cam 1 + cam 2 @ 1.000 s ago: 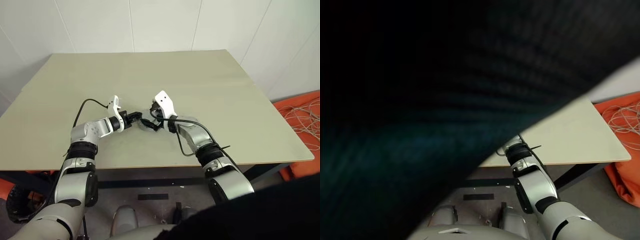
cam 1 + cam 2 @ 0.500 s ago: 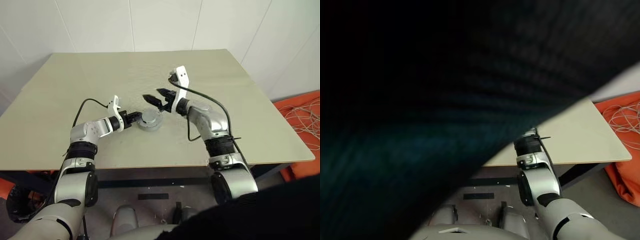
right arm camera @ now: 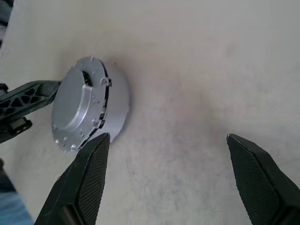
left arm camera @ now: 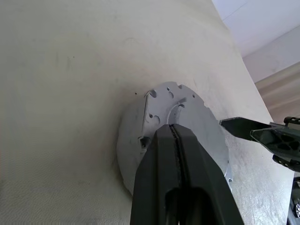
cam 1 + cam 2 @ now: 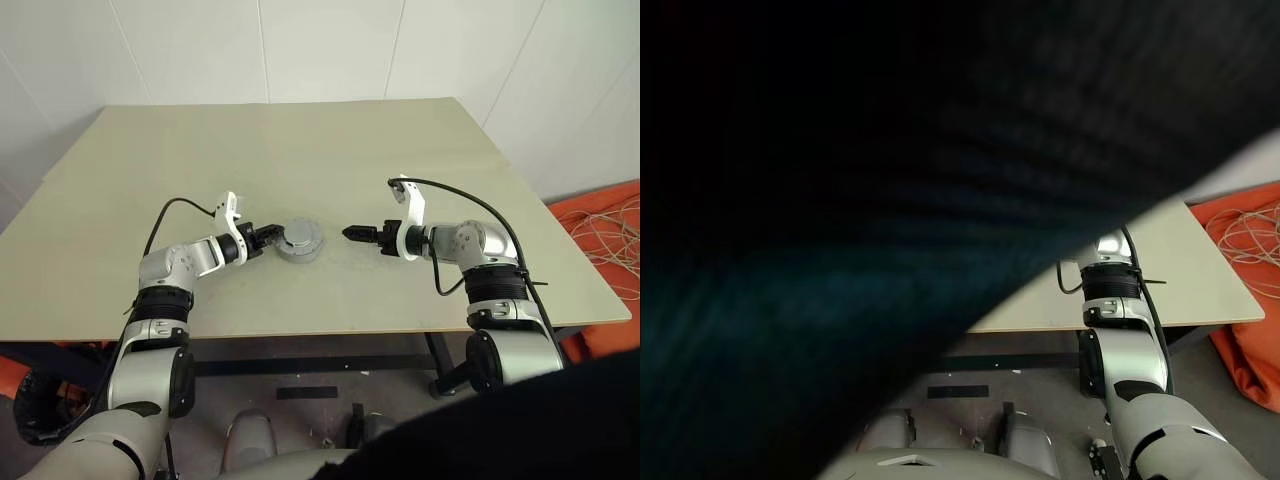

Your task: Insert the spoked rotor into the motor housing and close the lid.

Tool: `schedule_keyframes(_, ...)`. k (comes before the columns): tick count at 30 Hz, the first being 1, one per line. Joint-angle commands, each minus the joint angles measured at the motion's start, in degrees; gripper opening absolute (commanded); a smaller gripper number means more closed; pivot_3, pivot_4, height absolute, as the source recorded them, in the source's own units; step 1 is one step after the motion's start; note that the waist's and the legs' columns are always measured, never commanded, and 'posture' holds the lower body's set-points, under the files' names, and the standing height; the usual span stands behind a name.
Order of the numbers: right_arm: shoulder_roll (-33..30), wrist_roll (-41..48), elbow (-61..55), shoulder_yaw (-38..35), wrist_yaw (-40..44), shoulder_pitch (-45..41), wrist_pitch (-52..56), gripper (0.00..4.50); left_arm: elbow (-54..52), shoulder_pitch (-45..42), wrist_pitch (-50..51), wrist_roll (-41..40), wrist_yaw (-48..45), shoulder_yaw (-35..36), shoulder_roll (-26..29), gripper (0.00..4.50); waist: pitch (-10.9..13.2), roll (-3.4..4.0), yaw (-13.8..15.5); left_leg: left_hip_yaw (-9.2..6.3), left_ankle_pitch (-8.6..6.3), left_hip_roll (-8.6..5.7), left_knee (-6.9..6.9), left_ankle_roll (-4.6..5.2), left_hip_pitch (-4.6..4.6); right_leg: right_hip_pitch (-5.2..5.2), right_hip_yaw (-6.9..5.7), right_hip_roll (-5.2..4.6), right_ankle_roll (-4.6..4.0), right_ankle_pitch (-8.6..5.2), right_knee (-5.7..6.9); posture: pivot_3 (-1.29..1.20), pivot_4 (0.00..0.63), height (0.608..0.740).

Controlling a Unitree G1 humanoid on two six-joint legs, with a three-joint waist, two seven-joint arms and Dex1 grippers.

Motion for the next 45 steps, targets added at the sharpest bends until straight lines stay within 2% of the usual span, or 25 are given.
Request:
schedule_keyframes(1, 2.12, 3.06, -3.20, -0.74, 0.02, 0.37, 3.45, 4.49, -0.04, 0.82, 1.23, 0.34, -0.15, -1.34, -0.45, 0.00, 0.00, 0.00, 0.12, 0.00, 0.00, 0.01, 0.01, 0.00, 0.00, 0.00, 0.00, 0.00, 0.00, 0.00, 0.01, 0.00, 0.000, 0.740)
schedule_keyframes(7, 8.27, 3.19, -2.89, -0.31, -2.43, 2.53, 3.32, 4.49, -0.97, 1.41, 1.27, 0.33, -0.28, -1.25, 0.04, 0.00, -0.03, -0.01, 0.10, 0.00, 0.00, 0.03, 0.01, -0.01, 0.05, 0.02, 0.00, 0.00, 0.00, 0.00, 0.02, 0.00, 0.000, 0.740)
schedule_keyframes(15, 13.08, 2.54, 4.42, -2.42, -5.29, -0.39, -2.18, 4.49, -2.19, 2.04, 1.51, 0.08, 0.14, -1.16, 0.23, 0.00, -0.12, -0.03, -0.50, 0.03, 0.06, 0.08, 0.01, -0.11, 0.36, 0.19, 0.00, 0.02, 0.02, 0.00, 0.06, 0.00, 0.000, 0.740)
schedule_keyframes(29, 20.30, 3.63, 10.11, -4.40, -7.92, -3.42, -6.47, 4.49, -3.07, 2.63, 1.49, -0.02, 0.32, -1.23, 0.52, 0.00, -0.13, -0.02, -0.90, 0.05, 0.09, 0.12, -0.07, -0.16, 0.54, 0.28, 0.00, 0.04, 0.02, -0.01, 0.09, 0.00, 0.000, 0.740)
schedule_keyframes(36, 24.10, 6.06, 11.51, -7.92, -8.52, -6.05, -7.18, 4.49, -3.39, 2.68, 1.54, 0.06, 0.39, -1.56, 0.38, 0.00, -0.12, -0.02, -1.88, 0.05, 0.11, 0.13, -0.12, -0.19, 0.73, 0.42, 0.01, 0.04, 0.27, -0.15, 0.09, 0.00, 0.000, 0.740)
schedule_keyframes(45, 26.20, 7.19, 11.64, -10.08, -7.59, -7.89, -6.10, 4.49, -3.20, 2.46, 1.28, 0.34, 0.43, -1.45, 0.64, 0.00, -0.12, 0.00, -1.73, 0.06, 0.13, 0.11, -0.32, -0.22, 0.45, 0.09, 0.00, 0.06, -0.02, -0.02, 0.02, 0.00, 0.000, 0.740)
